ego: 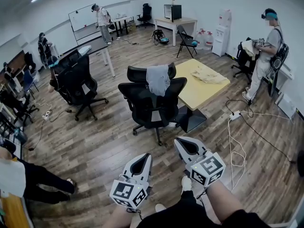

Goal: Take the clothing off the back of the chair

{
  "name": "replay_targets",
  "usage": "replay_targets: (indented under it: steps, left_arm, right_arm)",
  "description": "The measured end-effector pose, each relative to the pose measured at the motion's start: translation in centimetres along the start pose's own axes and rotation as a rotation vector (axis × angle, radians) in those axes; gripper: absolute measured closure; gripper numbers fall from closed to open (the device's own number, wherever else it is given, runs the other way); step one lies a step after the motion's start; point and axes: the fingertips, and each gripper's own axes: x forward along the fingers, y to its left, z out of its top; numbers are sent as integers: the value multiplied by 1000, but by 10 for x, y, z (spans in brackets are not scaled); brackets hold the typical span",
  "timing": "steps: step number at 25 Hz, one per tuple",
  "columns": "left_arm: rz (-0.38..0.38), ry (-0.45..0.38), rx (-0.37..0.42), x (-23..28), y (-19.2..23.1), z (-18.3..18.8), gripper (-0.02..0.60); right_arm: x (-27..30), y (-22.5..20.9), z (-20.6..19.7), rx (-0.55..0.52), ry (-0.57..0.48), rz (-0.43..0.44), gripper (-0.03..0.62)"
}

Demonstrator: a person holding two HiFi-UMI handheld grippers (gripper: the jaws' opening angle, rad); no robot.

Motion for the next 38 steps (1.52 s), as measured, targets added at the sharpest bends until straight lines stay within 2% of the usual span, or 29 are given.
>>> replay_targets:
  steps: [14,24,38]
  left_arm:
    - [58,-11,-11,98,6,14,563]
    - [79,-11,17,163,10,19,563]
    - [149,-28,18,233,21,27,561]
  right_arm:
    - [33,-96,19,-3,-6,60,582]
    - [53,-163,23,16,-33,77,582]
    - [78,-229,23,36,-21,137,582]
